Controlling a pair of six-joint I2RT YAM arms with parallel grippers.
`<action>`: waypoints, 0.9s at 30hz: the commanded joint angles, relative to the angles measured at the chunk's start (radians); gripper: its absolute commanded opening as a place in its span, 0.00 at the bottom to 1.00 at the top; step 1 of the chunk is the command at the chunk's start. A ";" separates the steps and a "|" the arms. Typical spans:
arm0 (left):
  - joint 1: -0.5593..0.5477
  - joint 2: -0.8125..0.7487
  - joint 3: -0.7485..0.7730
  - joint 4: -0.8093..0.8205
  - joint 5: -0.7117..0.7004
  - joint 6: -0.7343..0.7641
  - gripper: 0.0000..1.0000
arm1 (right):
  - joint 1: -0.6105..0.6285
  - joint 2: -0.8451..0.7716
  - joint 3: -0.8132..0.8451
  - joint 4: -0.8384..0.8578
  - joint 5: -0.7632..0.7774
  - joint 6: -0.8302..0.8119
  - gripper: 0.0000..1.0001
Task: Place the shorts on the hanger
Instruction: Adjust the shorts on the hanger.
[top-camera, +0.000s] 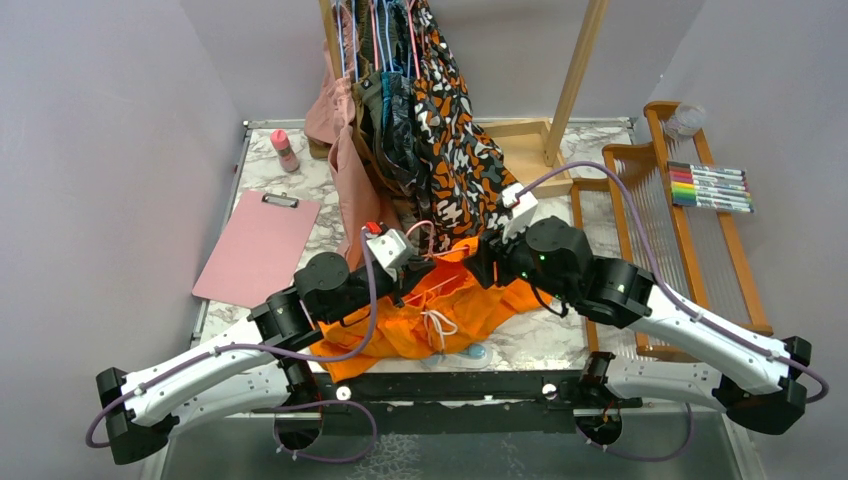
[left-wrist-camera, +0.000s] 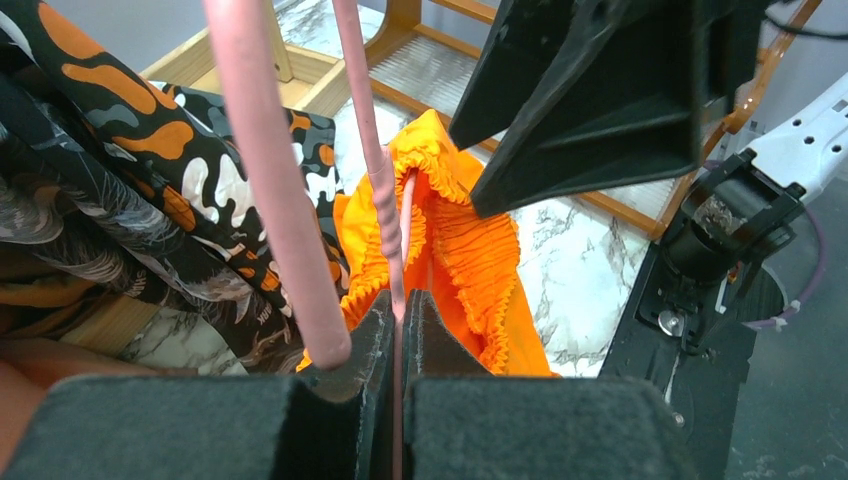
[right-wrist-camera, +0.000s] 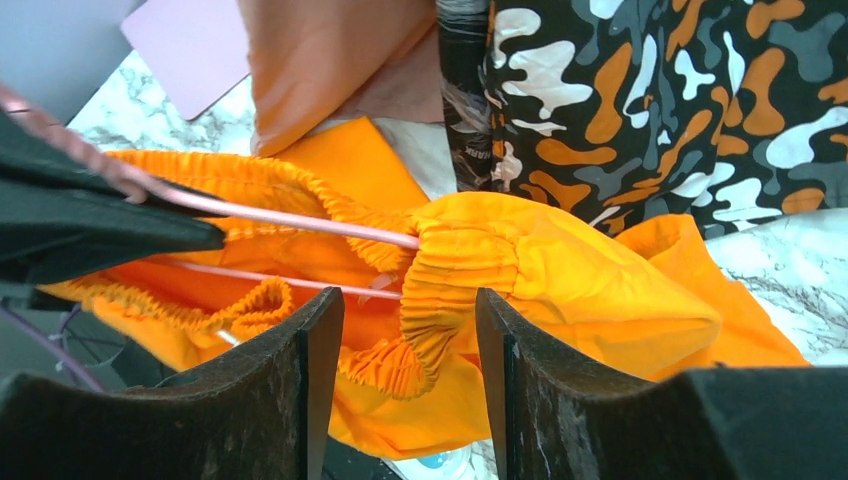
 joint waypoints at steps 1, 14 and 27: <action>0.004 -0.017 0.051 0.073 -0.048 -0.019 0.00 | 0.006 0.027 -0.002 0.013 0.104 0.066 0.55; 0.003 -0.044 0.049 0.061 -0.081 -0.015 0.00 | 0.006 0.072 -0.017 -0.012 0.110 0.064 0.51; 0.003 -0.110 0.051 0.004 -0.160 0.000 0.00 | 0.005 0.049 -0.003 -0.029 0.217 0.060 0.01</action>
